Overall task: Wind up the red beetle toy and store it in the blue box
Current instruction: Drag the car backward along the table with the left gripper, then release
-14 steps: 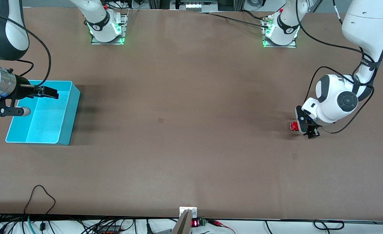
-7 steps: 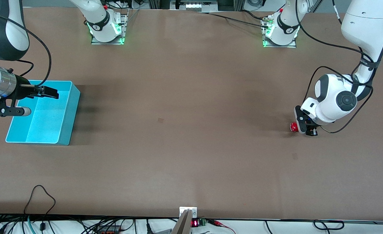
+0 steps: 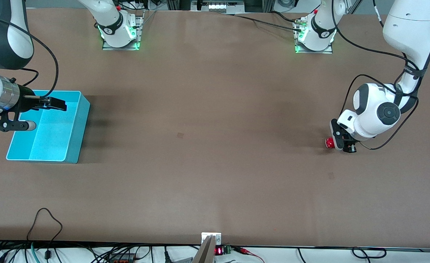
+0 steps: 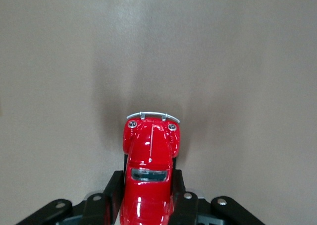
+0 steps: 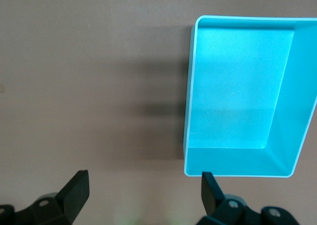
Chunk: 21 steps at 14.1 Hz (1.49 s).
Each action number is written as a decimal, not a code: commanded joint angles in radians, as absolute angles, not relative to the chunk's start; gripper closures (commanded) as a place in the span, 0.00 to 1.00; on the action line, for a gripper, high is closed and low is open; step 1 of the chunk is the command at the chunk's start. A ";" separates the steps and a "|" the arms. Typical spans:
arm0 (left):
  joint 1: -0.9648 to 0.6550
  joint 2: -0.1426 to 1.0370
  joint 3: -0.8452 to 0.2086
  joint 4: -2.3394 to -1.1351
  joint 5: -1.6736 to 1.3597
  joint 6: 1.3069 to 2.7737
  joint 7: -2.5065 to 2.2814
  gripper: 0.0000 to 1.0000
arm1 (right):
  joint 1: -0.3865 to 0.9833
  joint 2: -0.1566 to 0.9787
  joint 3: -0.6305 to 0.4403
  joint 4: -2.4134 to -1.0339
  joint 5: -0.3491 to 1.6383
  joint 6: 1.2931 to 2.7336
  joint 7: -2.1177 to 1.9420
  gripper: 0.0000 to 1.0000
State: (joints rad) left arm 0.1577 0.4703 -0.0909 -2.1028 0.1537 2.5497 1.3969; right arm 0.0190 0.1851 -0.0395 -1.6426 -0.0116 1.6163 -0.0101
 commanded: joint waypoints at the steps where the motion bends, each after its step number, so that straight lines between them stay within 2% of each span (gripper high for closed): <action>1: 0.221 0.486 -0.092 -2.105 0.164 2.554 1.476 0.90 | 0.017 0.179 -0.035 -1.643 -0.006 1.601 -0.020 0.00; 7: 0.388 0.546 -0.084 -2.051 0.166 2.565 1.610 0.90 | 0.017 0.179 -0.035 -1.641 -0.005 1.600 -0.020 0.00; 11: 0.396 0.561 -0.086 -2.029 0.166 2.565 1.667 0.87 | 0.017 0.179 -0.035 -1.641 -0.005 1.600 -0.020 0.00; 12: 0.394 0.560 -0.086 -2.029 0.166 2.565 1.667 0.79 | 0.017 0.179 -0.035 -1.641 -0.005 1.600 -0.020 0.00; 13: 0.396 0.555 -0.086 -2.028 0.166 2.565 1.670 0.28 | 0.017 0.179 -0.035 -1.643 -0.005 1.600 -0.020 0.00; 14: 0.397 0.549 -0.089 -2.023 0.166 2.563 1.686 0.00 | 0.017 0.179 -0.034 -1.643 -0.005 1.600 -0.020 0.00; 17: 0.388 0.479 -0.094 -2.020 0.167 2.537 1.703 0.00 | 0.017 0.179 -0.035 -1.643 -0.005 1.600 -0.020 0.00; 21: 0.388 0.382 -0.133 -2.019 0.166 2.399 1.687 0.00 | 0.015 0.179 -0.035 -1.643 -0.005 1.600 -0.020 0.00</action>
